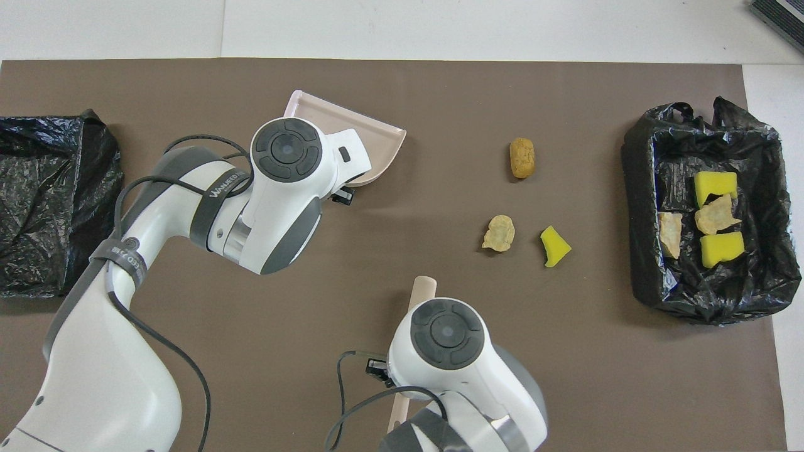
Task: Sweep and dump trash in bin
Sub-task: 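Grasp the brush with the right gripper and sweep scraps toward the dustpan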
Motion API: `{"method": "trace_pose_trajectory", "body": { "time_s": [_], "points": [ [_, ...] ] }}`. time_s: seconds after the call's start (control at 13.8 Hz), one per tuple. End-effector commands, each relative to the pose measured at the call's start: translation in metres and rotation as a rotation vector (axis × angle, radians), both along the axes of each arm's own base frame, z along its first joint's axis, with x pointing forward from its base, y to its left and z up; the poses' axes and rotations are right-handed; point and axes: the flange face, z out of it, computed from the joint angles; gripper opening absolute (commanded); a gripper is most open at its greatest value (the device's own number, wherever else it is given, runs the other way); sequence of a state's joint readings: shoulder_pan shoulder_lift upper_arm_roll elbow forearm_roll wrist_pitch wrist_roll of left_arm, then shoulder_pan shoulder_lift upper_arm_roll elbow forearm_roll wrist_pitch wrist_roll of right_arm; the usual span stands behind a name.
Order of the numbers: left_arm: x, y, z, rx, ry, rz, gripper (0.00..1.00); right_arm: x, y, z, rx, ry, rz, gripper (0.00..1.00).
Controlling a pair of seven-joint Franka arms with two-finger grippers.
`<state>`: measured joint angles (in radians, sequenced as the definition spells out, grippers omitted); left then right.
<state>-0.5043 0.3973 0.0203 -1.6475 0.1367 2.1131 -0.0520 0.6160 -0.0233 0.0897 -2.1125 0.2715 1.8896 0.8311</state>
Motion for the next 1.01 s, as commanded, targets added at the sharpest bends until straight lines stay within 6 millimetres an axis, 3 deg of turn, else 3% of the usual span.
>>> {"method": "trace_pose_trajectory", "body": {
  "time_s": [0.0, 0.07, 0.22, 0.36, 0.51, 0.65, 0.87, 0.94],
  "points": [
    [-0.002, 0.03, 0.003, 0.058, 0.053, -0.216, 0.03, 0.04, -0.06, 0.017, -0.063, -0.014, 0.11, 0.0],
    [0.003, 0.048, 0.0, 0.072, 0.074, -0.293, 0.03, 0.06, -0.081, 0.013, -0.09, -0.02, 0.168, 0.0],
    [0.003, 0.06, -0.005, 0.096, 0.116, -0.5, 0.0, 0.099, -0.14, 0.006, -0.102, -0.01, 0.274, 0.0],
    [-0.005, 0.064, -0.009, 0.109, 0.141, -0.631, 0.0, 0.112, -0.192, 0.001, -0.212, 0.029, 0.361, 0.0],
    [-0.011, 0.06, -0.012, 0.12, 0.167, -0.754, 0.0, 0.11, -0.229, -0.011, -0.302, 0.083, 0.359, 0.0],
    [-0.024, 0.045, -0.019, 0.127, 0.179, -0.791, 0.0, 0.1, -0.251, -0.02, -0.345, 0.091, 0.384, 0.0],
    [-0.046, 0.016, -0.02, 0.132, 0.183, -0.846, 0.0, 0.09, -0.272, -0.061, -0.349, 0.071, 0.398, 0.0],
    [-0.049, 0.013, -0.019, 0.133, 0.184, -0.852, 0.0, 0.086, -0.265, -0.067, -0.346, 0.075, 0.399, 0.0]
  ]
}}
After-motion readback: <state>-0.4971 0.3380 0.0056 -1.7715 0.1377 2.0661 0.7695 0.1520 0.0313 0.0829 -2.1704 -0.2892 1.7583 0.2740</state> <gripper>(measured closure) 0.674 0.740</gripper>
